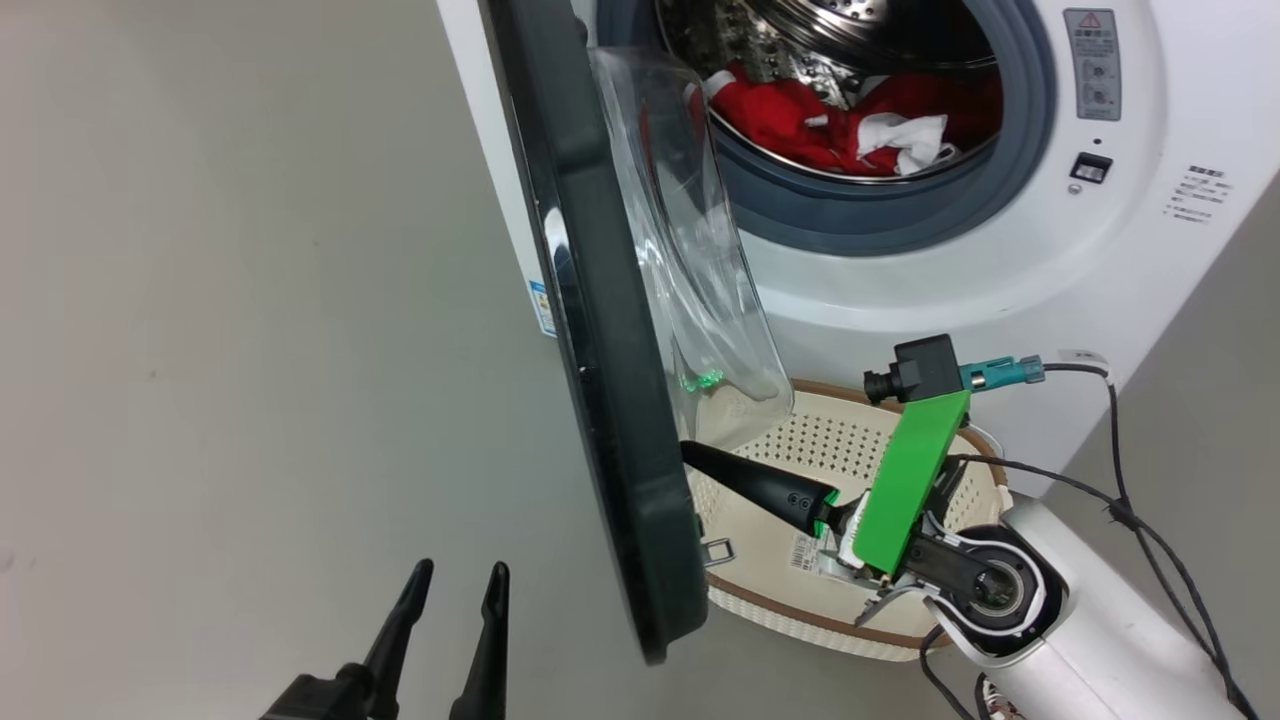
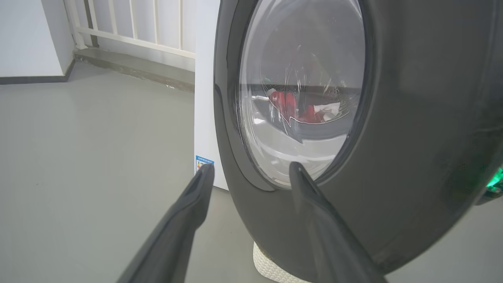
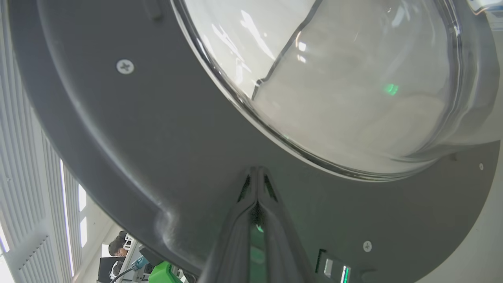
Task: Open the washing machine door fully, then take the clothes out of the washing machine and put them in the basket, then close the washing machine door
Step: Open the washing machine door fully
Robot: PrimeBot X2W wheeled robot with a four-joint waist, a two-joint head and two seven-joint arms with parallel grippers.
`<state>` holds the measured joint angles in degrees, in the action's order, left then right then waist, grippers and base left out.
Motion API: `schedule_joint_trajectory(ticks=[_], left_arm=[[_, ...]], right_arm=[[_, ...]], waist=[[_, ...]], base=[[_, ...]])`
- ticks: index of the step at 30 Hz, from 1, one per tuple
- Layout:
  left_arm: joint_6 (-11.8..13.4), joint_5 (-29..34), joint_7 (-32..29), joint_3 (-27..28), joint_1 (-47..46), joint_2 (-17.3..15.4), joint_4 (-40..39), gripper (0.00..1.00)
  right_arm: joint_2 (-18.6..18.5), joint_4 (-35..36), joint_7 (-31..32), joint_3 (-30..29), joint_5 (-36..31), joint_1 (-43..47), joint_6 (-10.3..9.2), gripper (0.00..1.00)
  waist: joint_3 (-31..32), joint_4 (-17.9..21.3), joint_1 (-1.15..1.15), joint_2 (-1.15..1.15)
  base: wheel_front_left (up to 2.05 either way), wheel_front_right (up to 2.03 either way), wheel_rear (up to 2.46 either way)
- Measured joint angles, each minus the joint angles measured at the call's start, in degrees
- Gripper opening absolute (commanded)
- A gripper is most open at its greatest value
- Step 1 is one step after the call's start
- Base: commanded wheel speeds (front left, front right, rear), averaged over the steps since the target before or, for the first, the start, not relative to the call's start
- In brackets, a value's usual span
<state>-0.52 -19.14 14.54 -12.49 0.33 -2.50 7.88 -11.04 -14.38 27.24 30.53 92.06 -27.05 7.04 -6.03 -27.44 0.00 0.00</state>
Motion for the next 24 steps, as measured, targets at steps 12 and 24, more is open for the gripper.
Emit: schedule_joint_trajectory(ticks=[12, 24], left_arm=[[0.56, 0.01, 0.0, 1.13, 1.04, 0.0, -0.56, 1.0], [1.08, 0.0, 0.0, 1.41, 1.16, -0.01, -1.11, 1.0]], right_arm=[[2.43, -0.32, 0.59, 0.13, -0.45, 0.01, 0.0, 0.0], [3.54, -0.67, 1.49, 0.19, -0.66, 0.02, 0.0, 0.0]], waist=[[0.5, -1.71, 0.0, 0.0], [1.01, -1.64, 0.0, 0.0]], base=[[0.0, 0.0, 0.0], [0.0, 0.0, 0.0]])
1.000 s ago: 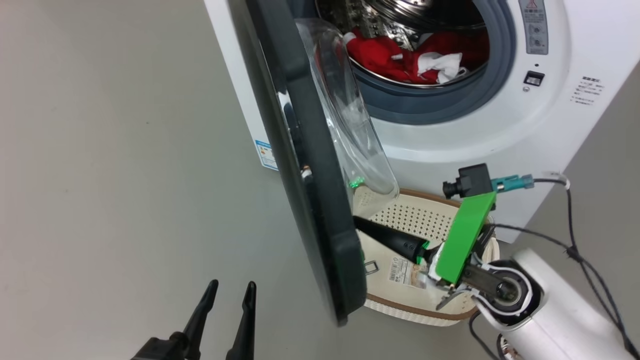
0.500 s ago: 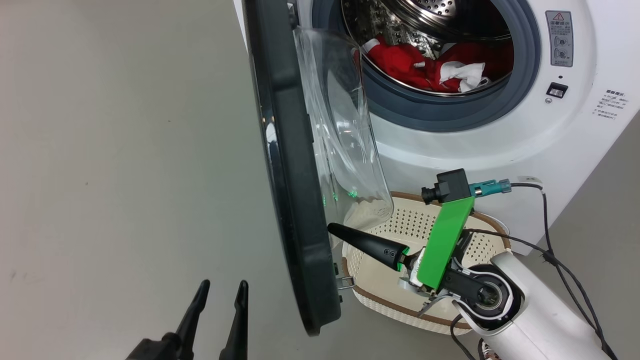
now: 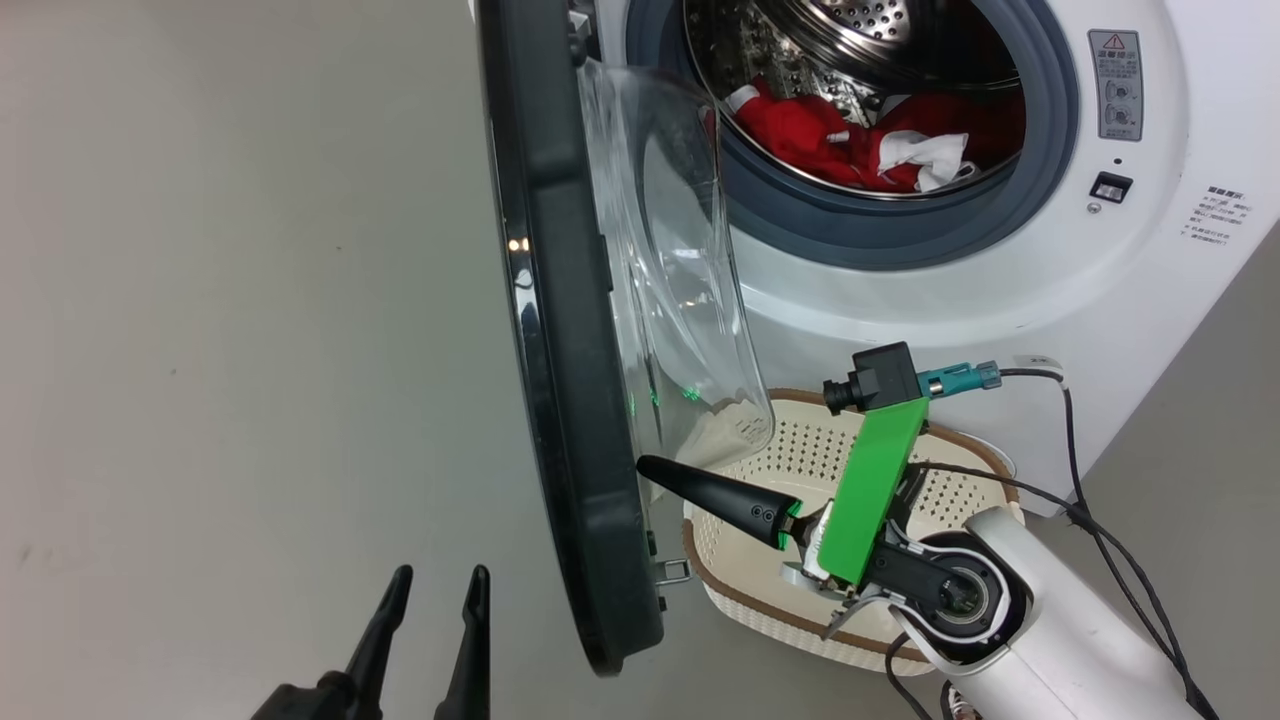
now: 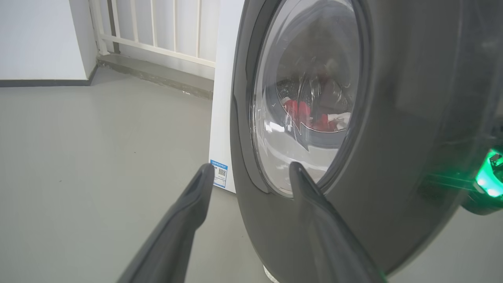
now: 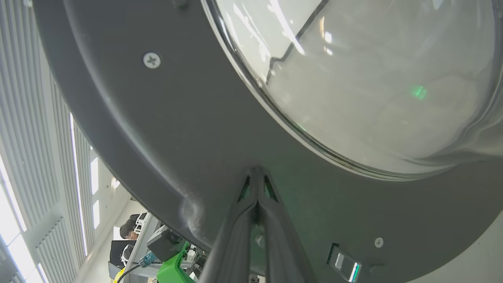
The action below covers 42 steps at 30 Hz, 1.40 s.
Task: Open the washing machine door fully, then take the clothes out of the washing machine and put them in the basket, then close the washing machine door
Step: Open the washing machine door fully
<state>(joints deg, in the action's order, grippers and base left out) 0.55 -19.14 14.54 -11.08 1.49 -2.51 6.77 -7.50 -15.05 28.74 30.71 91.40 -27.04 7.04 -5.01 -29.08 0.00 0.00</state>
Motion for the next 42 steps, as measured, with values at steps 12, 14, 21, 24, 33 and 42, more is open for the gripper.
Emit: schedule_joint_trajectory(ticks=[12, 14, 21, 24, 33, 42], left_arm=[[-0.18, 0.53, 0.01, 0.07, 0.06, 0.0, 0.49, 1.0], [-0.63, 0.63, 0.01, 0.13, 0.07, -0.01, 0.8, 1.0], [-1.11, 1.04, 0.0, 0.52, 0.07, -0.03, 1.32, 1.0], [-1.15, 1.05, 0.0, 0.68, 0.07, -0.03, 1.44, 1.0], [-1.18, 1.46, 0.01, 1.55, 0.08, -0.04, 1.69, 1.0], [-1.18, 1.47, 0.0, 2.07, 1.08, -0.05, 1.85, 1.0]], right_arm=[[-0.49, -0.47, -2.9, -0.44, -2.19, 2.7, 0.0, 0.69], [-0.94, -0.47, -3.85, -0.73, -2.21, 3.33, 0.0, 0.92], [-2.23, -1.41, -7.13, -1.54, -2.35, 6.64, 0.0, 1.0], [-3.43, -1.88, -8.7, -1.93, -2.9, 8.14, 0.0, 1.0], [-7.11, -4.48, -15.27, -1.15, -6.05, 11.51, 0.0, 1.0], [-9.49, -5.89, -22.59, 1.46, -6.87, 13.21, 0.01, 1.0]], waist=[[1.03, 0.52, 0.0, 0.0], [1.32, 0.66, 0.0, 0.0], [1.9, 1.81, 0.0, 0.0], [2.07, 2.43, 0.0, 0.0], [2.33, 4.05, 0.0, 0.0], [2.99, 5.39, 0.0, 0.0]], base=[[0.0, 0.0, 0.0], [0.0, 0.0, 0.0], [0.0, 0.0, 0.0], [0.0, 0.0, 0.0], [0.0, 0.0, 0.0], [0.0, 0.0, 0.0]])
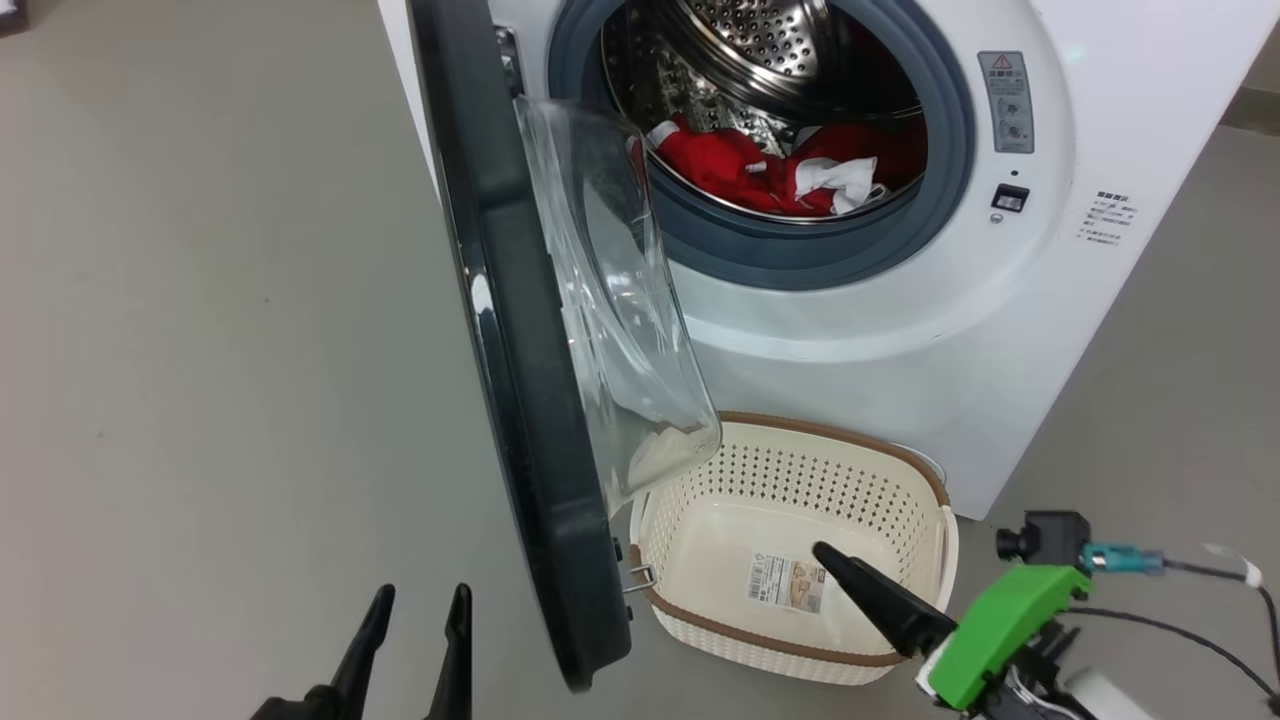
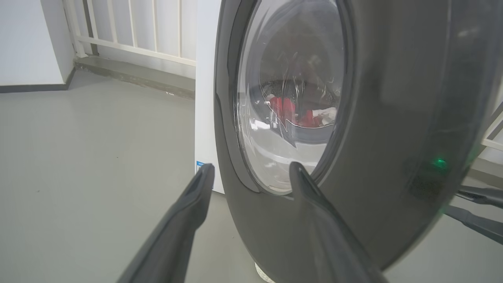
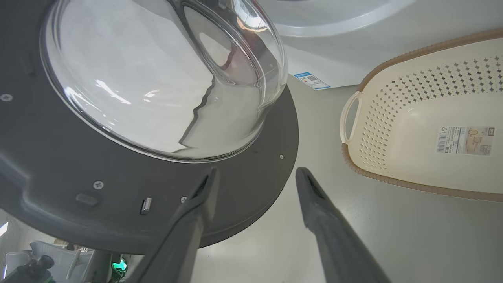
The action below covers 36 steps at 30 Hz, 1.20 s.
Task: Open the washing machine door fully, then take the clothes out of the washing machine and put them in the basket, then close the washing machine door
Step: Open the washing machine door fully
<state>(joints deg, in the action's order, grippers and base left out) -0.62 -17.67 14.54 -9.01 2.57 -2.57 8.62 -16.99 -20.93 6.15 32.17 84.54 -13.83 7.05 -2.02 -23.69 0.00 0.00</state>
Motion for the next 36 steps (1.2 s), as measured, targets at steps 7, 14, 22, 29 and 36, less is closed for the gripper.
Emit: schedule_joint_trajectory(ticks=[7, 14, 22, 29, 36], left_arm=[[0.0, 0.0, 0.01, 0.4, 0.12, 0.0, 0.0, 1.0], [0.0, 0.0, 0.0, 0.71, 0.17, 0.0, 0.0, 1.0], [0.0, 0.0, 0.01, 1.23, 0.83, 0.0, 0.0, 1.0], [-0.01, -0.01, 0.0, 1.37, 1.07, -0.01, 0.02, 1.0], [-0.43, -0.01, 0.01, 1.47, 1.07, -0.02, 0.03, 1.0]], right_arm=[[-2.97, -1.69, -7.75, 2.27, -3.1, 2.42, 0.0, 1.0], [-5.76, -4.11, -17.64, 7.66, -8.69, 2.39, 0.0, 1.0], [-6.09, -5.67, -20.29, 6.33, -19.07, 1.95, 0.01, 1.0], [-2.58, -4.45, -20.36, -4.38, -31.5, 5.34, 0.01, 1.0], [0.92, -1.67, -20.37, -15.49, -46.97, 9.33, 0.02, 1.0]], waist=[[0.55, 0.73, 0.0, 0.0], [0.75, 1.12, 0.0, 0.0], [0.83, 1.38, 0.0, 0.0], [0.78, 1.26, 0.0, 0.0], [0.53, 1.07, 0.0, 0.0]], base=[[0.0, 0.0, 0.0], [0.0, 0.0, 0.0], [0.0, 0.0, 0.0], [0.0, 0.0, 0.0], [0.0, 0.0, 0.0]])
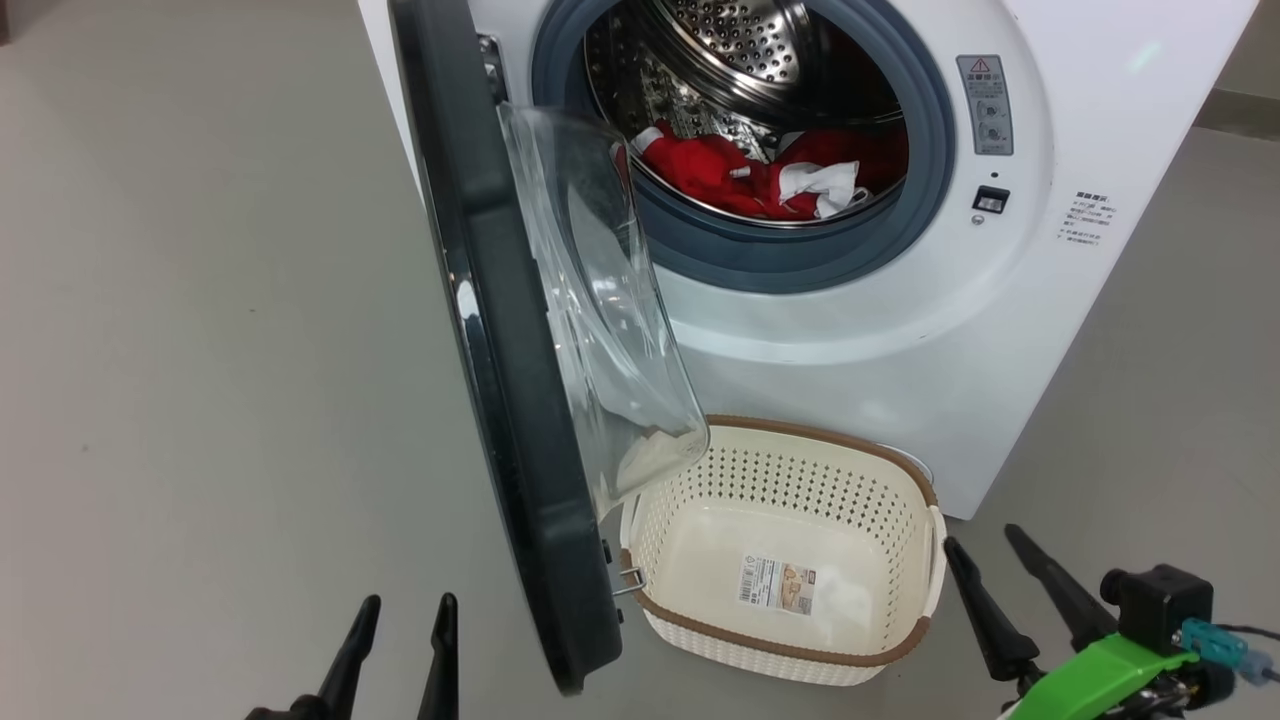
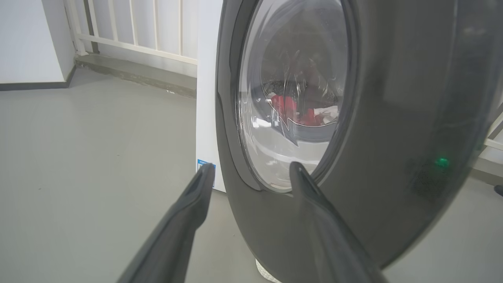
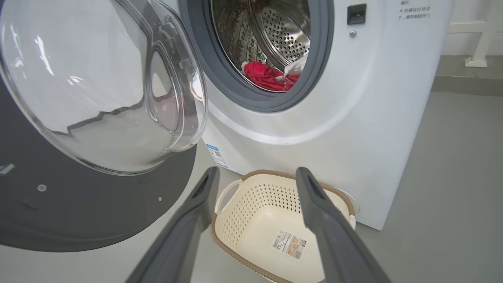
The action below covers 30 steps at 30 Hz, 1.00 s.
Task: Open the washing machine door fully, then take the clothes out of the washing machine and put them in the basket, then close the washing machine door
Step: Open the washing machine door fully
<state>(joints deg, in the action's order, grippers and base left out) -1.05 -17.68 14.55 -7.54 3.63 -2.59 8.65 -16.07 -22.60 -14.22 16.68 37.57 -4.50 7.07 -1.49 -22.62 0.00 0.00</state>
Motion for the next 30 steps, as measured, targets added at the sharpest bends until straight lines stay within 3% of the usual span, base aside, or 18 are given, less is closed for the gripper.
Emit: schedule_joint_trajectory(ticks=[6, 13, 30], left_arm=[[0.0, -0.01, -0.01, -0.03, -0.05, 0.01, -0.01, 1.0], [0.0, -0.02, -0.01, -0.04, -0.1, 0.01, -0.05, 1.0], [-0.02, -0.02, -0.01, -0.04, -0.13, 0.01, -0.07, 1.0]], right_arm=[[3.82, 2.6, -0.01, -7.55, -9.76, 3.91, 0.04, 1.0], [6.68, 5.44, -0.09, -13.57, -15.1, 7.2, 0.04, 1.0], [8.45, 6.0, -0.1, -14.6, -16.99, 9.05, 0.05, 1.0]], waist=[[-0.35, -0.17, 0.0, 0.0], [-0.7, -0.29, 0.0, 0.0], [-0.1, -0.27, 0.0, 0.0]], base=[[0.0, 0.0, 0.0], [0.0, 0.0, 0.0], [0.0, 0.0, 0.0]])
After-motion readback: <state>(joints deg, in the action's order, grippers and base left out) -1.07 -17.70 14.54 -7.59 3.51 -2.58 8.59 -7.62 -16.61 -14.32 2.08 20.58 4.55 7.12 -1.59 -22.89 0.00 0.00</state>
